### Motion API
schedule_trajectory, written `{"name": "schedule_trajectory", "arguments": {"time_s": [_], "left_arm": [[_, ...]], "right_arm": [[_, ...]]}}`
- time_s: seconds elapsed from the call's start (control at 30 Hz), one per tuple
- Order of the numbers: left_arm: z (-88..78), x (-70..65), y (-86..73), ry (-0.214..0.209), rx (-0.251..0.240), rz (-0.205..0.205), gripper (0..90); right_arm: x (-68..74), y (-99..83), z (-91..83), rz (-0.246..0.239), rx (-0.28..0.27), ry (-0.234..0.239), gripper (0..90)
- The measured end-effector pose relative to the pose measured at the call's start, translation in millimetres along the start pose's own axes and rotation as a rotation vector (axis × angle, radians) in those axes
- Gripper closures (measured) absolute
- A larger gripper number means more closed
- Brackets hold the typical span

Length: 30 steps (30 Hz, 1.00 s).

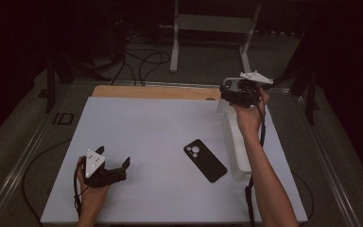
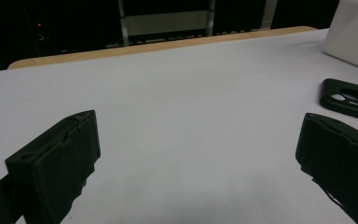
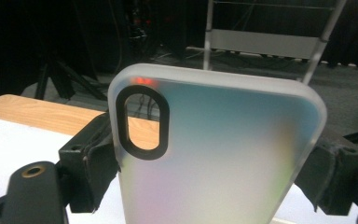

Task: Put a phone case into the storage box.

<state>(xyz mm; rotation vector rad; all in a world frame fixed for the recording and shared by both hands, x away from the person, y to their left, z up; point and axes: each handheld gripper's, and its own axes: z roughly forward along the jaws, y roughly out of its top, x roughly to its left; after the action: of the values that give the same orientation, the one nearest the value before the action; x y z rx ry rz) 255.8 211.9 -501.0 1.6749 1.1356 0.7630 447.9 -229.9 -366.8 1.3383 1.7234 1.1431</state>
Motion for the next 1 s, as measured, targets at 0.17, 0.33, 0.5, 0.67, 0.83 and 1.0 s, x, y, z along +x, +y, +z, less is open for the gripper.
{"name": "schedule_trajectory", "arguments": {"time_s": [0.17, 0.33, 0.5, 0.67, 0.83, 1.0], "left_arm": [[-0.2, 0.6, 0.1, 0.002, -0.002, -0.003, 0.4], [-0.5, 0.5, 0.2, 0.001, -0.003, -0.003, 0.3], [-1.1, 1.1, 0.3, 0.003, -0.005, -0.005, 0.4], [-0.7, 1.2, 0.1, 0.004, -0.004, -0.007, 0.3], [-0.8, 0.7, 0.2, 0.004, -0.005, -0.006, 0.4], [-0.4, 0.1, 0.2, 0.003, -0.004, -0.003, 0.4]], "right_arm": [[-7.4, -2.1, 3.5, 0.015, 0.009, -0.024, 16.4], [-13.1, -3.1, 5.5, 0.014, 0.012, -0.049, 16.5], [-20.2, -3.4, 6.5, 0.031, 0.002, -0.07, 16.5], [-27.4, -5.3, 9.7, 0.025, 0.015, -0.094, 16.5], [-34.2, -8.6, 12.6, 0.017, 0.048, -0.121, 16.4], [-39.4, -13.0, 15.6, 0.02, 0.081, -0.129, 16.4]]}}
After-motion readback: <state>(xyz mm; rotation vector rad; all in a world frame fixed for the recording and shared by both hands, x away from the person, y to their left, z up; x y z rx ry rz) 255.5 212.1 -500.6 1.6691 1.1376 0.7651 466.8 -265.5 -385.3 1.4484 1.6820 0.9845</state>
